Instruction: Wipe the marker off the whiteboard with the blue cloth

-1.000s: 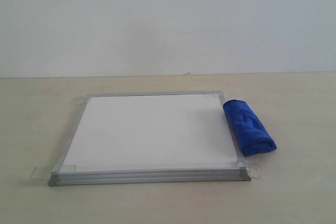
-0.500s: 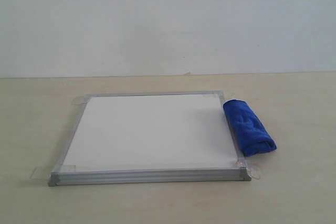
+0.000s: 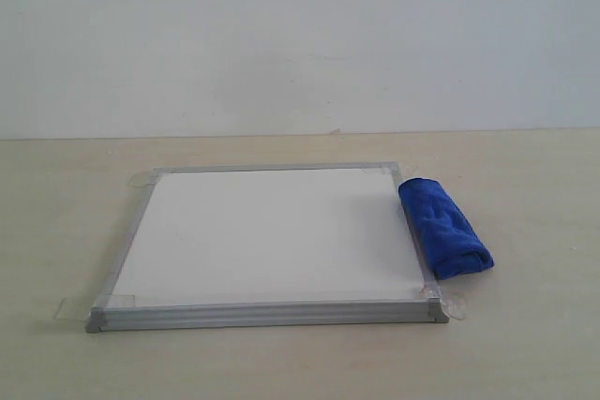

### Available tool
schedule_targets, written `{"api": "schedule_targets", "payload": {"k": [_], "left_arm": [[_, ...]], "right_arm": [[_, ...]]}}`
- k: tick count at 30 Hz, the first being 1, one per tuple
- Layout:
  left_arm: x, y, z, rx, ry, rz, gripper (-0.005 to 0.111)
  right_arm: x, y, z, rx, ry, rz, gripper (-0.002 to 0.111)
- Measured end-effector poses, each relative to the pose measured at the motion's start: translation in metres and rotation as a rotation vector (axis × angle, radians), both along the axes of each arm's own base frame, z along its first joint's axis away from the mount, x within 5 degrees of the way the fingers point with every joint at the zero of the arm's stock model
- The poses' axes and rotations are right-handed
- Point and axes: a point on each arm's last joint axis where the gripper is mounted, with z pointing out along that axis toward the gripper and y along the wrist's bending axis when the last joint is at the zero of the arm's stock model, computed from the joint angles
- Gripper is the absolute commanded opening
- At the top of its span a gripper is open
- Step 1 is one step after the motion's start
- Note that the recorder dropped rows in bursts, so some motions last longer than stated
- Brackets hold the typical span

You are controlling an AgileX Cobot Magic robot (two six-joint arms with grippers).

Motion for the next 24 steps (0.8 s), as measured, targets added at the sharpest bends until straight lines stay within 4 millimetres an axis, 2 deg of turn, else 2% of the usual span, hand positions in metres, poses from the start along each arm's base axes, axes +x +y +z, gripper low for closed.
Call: {"api": "schedule_targets", "payload": {"k": [24], "left_arm": [[0.0,0.0,0.0,0.0,0.0,0.0,0.004]], "right_arm": [[-0.0001,0.0,-0.0004,-0.037,0.005,0.009,0.0]]}}
